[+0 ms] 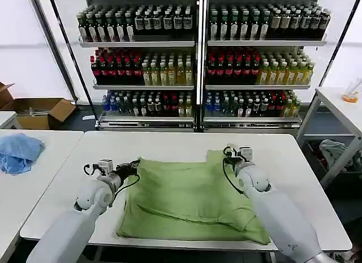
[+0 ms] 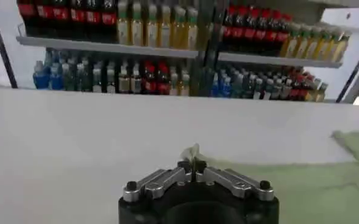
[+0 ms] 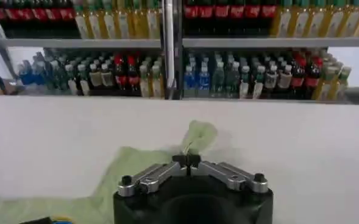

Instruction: Fold and organize the clothes.

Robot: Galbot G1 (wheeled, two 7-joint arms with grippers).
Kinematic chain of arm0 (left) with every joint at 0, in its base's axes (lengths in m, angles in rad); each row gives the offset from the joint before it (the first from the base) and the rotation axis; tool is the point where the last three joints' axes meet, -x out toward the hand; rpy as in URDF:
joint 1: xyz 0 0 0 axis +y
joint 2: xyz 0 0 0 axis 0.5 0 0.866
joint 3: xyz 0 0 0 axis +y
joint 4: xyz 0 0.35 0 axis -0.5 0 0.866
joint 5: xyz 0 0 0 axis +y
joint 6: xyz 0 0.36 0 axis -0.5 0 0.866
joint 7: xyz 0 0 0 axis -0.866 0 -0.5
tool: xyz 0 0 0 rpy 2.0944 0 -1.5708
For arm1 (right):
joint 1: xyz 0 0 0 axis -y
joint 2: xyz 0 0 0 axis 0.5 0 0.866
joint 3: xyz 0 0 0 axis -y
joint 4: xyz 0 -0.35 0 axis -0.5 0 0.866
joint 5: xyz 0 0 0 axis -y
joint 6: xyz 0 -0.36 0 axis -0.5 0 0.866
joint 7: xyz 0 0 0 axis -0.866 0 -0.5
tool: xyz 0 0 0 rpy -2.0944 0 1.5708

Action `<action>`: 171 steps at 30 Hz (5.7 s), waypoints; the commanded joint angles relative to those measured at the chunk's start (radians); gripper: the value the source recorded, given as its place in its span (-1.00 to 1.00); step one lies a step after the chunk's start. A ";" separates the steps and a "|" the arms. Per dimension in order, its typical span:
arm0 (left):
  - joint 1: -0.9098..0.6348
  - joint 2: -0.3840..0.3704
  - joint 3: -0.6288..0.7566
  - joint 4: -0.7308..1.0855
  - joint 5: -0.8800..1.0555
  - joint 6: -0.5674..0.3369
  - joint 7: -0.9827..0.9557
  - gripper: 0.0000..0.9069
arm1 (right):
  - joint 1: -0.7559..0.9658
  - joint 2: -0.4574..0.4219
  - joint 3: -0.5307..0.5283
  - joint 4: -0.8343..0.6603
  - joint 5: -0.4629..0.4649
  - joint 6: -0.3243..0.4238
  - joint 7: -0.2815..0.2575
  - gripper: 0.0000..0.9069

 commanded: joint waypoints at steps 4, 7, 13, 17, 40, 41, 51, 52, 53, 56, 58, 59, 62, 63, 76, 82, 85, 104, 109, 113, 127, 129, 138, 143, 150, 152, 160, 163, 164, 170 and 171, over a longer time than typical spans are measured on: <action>0.191 0.031 -0.124 -0.234 -0.012 -0.001 -0.001 -0.93 | -0.253 -0.085 0.159 0.319 -0.032 0.000 -0.008 -1.00; 0.241 0.040 -0.154 -0.275 0.014 0.009 0.000 -0.93 | -0.332 -0.106 0.198 0.406 -0.031 -0.012 -0.006 -1.00; 0.314 0.047 -0.192 -0.327 0.040 0.014 0.002 -0.93 | -0.502 -0.143 0.296 0.560 -0.032 -0.029 -0.005 -1.00; 0.355 0.047 -0.186 -0.344 0.114 0.020 0.018 -0.93 | -0.613 -0.148 0.368 0.624 -0.042 -0.030 -0.003 -1.00; 0.442 -0.025 -0.169 -0.291 0.346 -0.017 0.017 1.00 | -0.701 -0.074 0.312 0.535 -0.124 -0.032 0.010 1.00; 0.444 -0.026 -0.169 -0.293 0.346 -0.017 0.017 1.00 | -0.701 -0.074 0.312 0.536 -0.130 -0.031 0.010 1.00; 0.536 -0.106 -0.208 -0.368 0.386 -0.127 -0.082 1.00 | -0.801 -0.073 0.380 0.632 -0.132 -0.027 -0.023 1.00; 0.556 -0.133 -0.213 -0.373 0.392 -0.143 -0.104 1.00 | -0.811 -0.070 0.389 0.636 -0.132 -0.026 -0.024 1.00; 0.567 -0.157 -0.214 -0.371 0.402 -0.158 -0.127 1.00 | -0.819 -0.068 0.395 0.640 -0.129 -0.024 -0.026 1.00; 0.592 -0.197 -0.209 -0.365 0.444 -0.180 -0.139 1.00 | -0.830 -0.065 0.405 0.649 -0.120 -0.024 -0.024 1.00; 0.606 -0.226 -0.197 -0.369 0.451 -0.181 -0.143 1.00 | -0.832 -0.066 0.405 0.651 -0.119 -0.024 -0.023 1.00; 0.612 -0.231 -0.191 -0.370 0.458 -0.181 -0.142 1.00 | -0.832 -0.067 0.403 0.651 -0.119 -0.024 -0.021 1.00; 0.613 -0.244 -0.175 -0.355 0.466 -0.181 -0.139 1.00 | -0.830 -0.065 0.397 0.649 -0.121 -0.024 -0.020 1.00; 0.608 -0.245 -0.171 -0.345 0.467 -0.180 -0.139 1.00 | -0.830 -0.064 0.395 0.650 -0.121 -0.024 -0.020 1.00; 0.616 -0.220 -0.163 -0.327 0.435 -0.175 -0.116 -0.93 | -0.826 -0.066 0.404 0.651 -0.117 -0.024 -0.016 1.00; 0.619 -0.214 -0.196 -0.335 0.348 -0.179 -0.111 -0.93 | -0.813 -0.066 0.402 0.648 -0.113 -0.024 -0.008 1.00; 0.619 -0.196 -0.233 -0.341 0.290 -0.193 -0.107 -0.93 | -0.809 -0.067 0.403 0.648 -0.110 -0.024 -0.007 1.00; 0.615 0.192 -0.724 -0.357 -0.076 -0.190 -0.079 -0.93 | -0.782 -0.092 0.399 0.651 -0.089 -0.023 -0.007 1.00; 0.590 0.148 -0.645 -0.503 -0.274 -0.173 -0.064 -0.93 | -0.788 -0.096 0.401 0.656 -0.090 -0.023 -0.007 1.00; 0.551 0.066 -0.485 -0.586 -0.385 -0.158 -0.048 -0.93 | -0.801 -0.099 0.408 0.661 -0.090 -0.023 -0.007 1.00; 0.374 -0.114 -0.047 -0.438 -0.323 -0.184 -0.052 -0.93 | -0.796 -0.102 0.415 0.664 -0.089 -0.028 -0.004 1.00; 0.355 -0.122 -0.024 -0.407 -0.320 -0.183 -0.059 -0.93 | -0.795 -0.101 0.414 0.662 -0.088 -0.029 -0.004 1.00; 0.346 -0.149 0.041 -0.342 -0.164 -0.183 -0.020 1.00 | -0.794 -0.094 0.410 0.656 -0.090 -0.029 -0.003 1.00; 0.366 -0.130 0.041 -0.435 -0.159 -0.177 0.021 1.00 | -0.798 -0.098 0.414 0.653 -0.090 -0.028 -0.004 1.00; 0.422 -0.096 -0.063 -0.543 -0.185 -0.154 0.030 1.00 | -0.800 -0.092 0.407 0.655 -0.094 -0.028 -0.004 1.00; 0.442 -0.074 -0.133 -0.540 -0.162 -0.155 0.008 1.00 | -0.802 -0.091 0.409 0.654 -0.094 -0.027 -0.005 1.00; 0.529 -0.029 -0.322 -0.415 -0.018 -0.187 -0.030 1.00 | -0.802 -0.088 0.411 0.649 -0.094 -0.024 -0.010 1.00; 0.547 -0.021 -0.347 -0.377 -0.001 -0.187 -0.034 1.00 | -0.798 -0.092 0.411 0.643 -0.093 -0.023 -0.011 1.00; 0.552 -0.024 -0.352 -0.360 0.009 -0.190 -0.037 1.00 | -0.797 -0.094 0.411 0.643 -0.093 -0.023 -0.011 1.00; 0.558 -0.062 -0.344 -0.315 0.038 -0.191 -0.043 1.00 | -0.795 -0.096 0.411 0.642 -0.093 -0.023 -0.010 1.00; 0.554 -0.068 -0.337 -0.306 0.043 -0.191 -0.042 1.00 | -0.795 -0.097 0.412 0.642 -0.093 -0.023 -0.010 1.00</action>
